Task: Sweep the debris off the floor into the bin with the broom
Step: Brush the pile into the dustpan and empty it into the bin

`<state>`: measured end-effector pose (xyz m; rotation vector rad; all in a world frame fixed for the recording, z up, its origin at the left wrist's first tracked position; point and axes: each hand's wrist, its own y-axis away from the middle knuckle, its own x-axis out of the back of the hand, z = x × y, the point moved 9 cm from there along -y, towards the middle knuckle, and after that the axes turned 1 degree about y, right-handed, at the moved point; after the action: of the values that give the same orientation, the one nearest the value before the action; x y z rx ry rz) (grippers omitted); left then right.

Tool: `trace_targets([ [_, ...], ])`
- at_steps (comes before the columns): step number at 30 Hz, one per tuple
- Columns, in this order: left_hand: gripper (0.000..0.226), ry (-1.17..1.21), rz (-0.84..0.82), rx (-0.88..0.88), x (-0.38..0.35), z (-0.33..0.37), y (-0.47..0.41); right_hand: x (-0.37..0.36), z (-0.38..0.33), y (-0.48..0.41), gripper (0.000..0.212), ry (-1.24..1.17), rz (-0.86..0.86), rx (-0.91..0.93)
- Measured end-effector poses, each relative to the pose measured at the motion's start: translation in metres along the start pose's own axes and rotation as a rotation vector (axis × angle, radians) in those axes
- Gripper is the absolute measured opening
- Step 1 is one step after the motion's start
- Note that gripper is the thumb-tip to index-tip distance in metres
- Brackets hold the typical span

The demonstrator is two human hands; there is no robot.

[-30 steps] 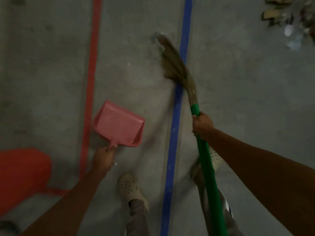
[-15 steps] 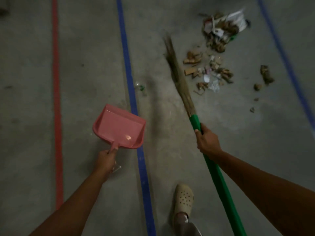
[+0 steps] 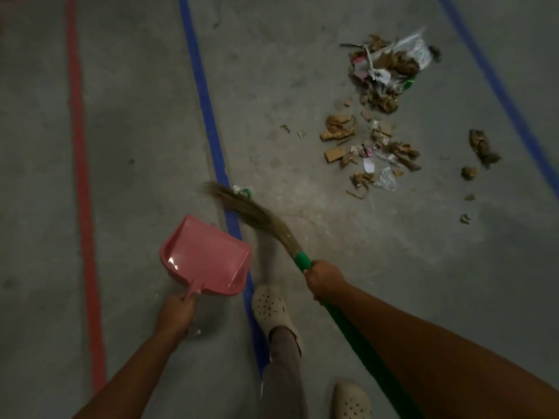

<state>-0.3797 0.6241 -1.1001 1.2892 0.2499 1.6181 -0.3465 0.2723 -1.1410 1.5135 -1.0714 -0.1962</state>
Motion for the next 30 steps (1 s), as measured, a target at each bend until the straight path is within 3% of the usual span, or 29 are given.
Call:
trace_targets([
  [9, 0.047, -0.122, -0.187, -0.077, -0.041, 0.101, -0.088, 0.140, 0.045, -0.040, 0.033, -0.242, 0.383, -0.220],
  [15, 0.045, -0.161, -0.266, -0.188, -0.050, 0.210, -0.105, 0.216, 0.026, -0.007, 0.037, -0.234, 0.512, -0.144],
  [24, 0.055, -0.240, -0.299, -0.301, -0.068, 0.343, -0.145, 0.228, -0.056, -0.050, 0.038, -0.229, 0.358, 0.048],
  [30, 0.053, -0.370, -0.337, -0.307, -0.104, 0.399, -0.172, 0.208, -0.027, -0.111, 0.037, -0.351, 0.213, -0.173],
])
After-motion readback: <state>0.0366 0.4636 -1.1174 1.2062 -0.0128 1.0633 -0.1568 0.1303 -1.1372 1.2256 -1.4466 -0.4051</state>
